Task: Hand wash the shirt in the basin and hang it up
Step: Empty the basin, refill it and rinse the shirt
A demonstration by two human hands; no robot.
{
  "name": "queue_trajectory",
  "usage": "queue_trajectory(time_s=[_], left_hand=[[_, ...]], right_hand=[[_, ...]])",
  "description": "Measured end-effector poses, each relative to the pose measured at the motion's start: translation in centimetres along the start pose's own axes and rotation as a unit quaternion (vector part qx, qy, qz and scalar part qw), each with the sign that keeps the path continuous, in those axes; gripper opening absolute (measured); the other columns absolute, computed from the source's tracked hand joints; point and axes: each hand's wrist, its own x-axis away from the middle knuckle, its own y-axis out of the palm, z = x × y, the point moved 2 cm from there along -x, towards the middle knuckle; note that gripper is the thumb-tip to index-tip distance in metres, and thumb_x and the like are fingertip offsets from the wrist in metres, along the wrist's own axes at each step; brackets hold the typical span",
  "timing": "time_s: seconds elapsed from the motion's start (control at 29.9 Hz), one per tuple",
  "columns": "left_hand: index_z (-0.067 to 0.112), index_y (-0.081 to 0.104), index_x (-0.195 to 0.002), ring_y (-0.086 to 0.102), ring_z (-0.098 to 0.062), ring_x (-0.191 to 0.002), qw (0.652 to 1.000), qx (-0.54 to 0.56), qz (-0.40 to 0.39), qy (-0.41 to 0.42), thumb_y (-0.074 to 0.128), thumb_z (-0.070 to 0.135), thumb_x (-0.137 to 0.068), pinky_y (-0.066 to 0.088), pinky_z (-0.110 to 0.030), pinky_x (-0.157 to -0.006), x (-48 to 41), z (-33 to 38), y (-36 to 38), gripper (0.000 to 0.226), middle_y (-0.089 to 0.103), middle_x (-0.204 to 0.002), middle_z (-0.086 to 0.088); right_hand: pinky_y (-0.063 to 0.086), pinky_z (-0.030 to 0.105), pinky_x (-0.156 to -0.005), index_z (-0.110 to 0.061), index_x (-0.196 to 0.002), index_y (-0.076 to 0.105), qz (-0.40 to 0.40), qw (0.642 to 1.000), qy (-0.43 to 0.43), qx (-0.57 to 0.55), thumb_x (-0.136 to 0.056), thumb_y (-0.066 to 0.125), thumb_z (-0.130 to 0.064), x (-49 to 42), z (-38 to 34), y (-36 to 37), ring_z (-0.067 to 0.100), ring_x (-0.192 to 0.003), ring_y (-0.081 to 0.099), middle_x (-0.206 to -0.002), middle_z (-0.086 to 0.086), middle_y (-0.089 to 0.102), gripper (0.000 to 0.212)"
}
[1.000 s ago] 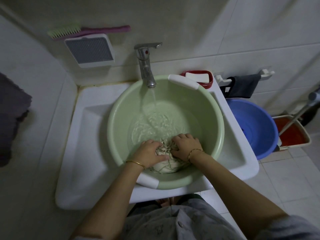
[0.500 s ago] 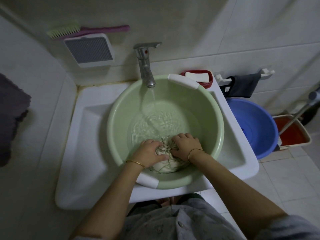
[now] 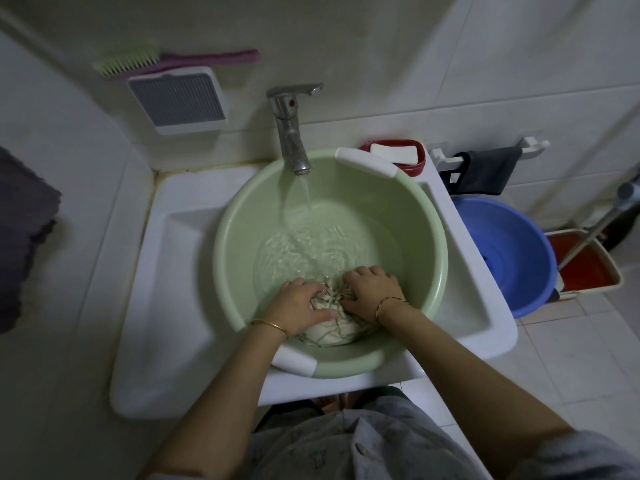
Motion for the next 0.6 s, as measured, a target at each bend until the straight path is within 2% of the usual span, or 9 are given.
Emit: queue_trajectory(time_s=[0.6], left_hand=[[0.020,0.057,-0.126,0.046,-0.025,-0.118,1.000,0.008,-0.003,-0.008,0.073,0.047,-0.075,0.034,-0.027,-0.102,-0.21,-0.30,0.22,0.060,0.054,-0.121,-0.008]], right_hand=[[0.033,0.041,-0.099,-0.021,-0.134,0.044,0.001,1.000,-0.003,-0.001,-0.088,0.052,-0.045,-0.10,0.17,0.19,0.027,-0.128,0.036,-0.139,0.003,0.043,0.052]])
